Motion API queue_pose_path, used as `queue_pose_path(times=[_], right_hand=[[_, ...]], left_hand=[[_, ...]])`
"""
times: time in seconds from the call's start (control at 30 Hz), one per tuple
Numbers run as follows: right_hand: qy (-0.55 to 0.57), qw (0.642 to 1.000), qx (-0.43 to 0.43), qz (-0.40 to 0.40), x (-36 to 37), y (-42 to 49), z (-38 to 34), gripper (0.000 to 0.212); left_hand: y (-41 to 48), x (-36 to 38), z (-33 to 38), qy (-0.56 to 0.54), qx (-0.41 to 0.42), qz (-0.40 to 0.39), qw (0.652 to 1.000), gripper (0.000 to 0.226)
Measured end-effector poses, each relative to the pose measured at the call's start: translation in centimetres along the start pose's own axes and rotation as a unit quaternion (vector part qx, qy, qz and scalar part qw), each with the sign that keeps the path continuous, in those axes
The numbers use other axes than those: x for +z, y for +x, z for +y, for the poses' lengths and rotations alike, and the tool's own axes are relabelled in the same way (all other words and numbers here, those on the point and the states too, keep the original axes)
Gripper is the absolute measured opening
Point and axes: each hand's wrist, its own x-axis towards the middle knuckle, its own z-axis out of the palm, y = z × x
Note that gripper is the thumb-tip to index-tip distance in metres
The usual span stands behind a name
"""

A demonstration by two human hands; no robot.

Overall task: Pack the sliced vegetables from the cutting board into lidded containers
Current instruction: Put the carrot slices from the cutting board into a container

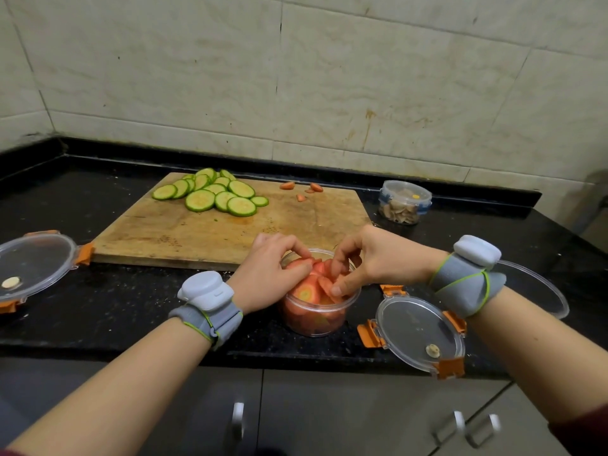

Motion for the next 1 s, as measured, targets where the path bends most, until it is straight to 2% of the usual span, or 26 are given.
queue_pose_path(times=[0.13,0.3,0.4,0.5,0.7,0.83,1.0], right_hand=[[-0.008,1.000,-0.018,0.008,0.9,0.1,0.0,0.025],[0.098,0.995,-0.007,0.010,0.5,0.0,0.3,0.015],[0.153,0.988,0.006,-0.002,0.3,0.1,0.3,0.016],[0.144,0.989,0.008,-0.024,0.8,0.1,-0.2,0.012],[0.057,0.998,-0.008,0.001,1.4,0.4,-0.9,0.013],[0.118,0.993,0.006,0.013,0.5,0.8,0.1,0.008],[0.138,0.990,0.009,0.039,-0.9,2.3,1.1,0.008]], left_hand=[[-0.1,0.1,0.0,-0.003,-0.001,-0.002,1.000,0.009],[-0.2,0.1,-0.2,0.002,0.003,-0.002,1.000,0.008],[-0.3,0.1,-0.3,0.004,0.001,-0.005,1.000,0.011],[-0.3,-0.1,-0.4,0.003,0.004,-0.005,1.000,0.011],[0.0,0.0,-0.4,-0.016,-0.014,0.003,1.000,0.008],[0.4,-0.2,-0.5,-0.034,-0.022,0.000,0.999,0.005],[2.8,-0.8,-0.4,-0.020,-0.024,0.029,0.999,0.010]])
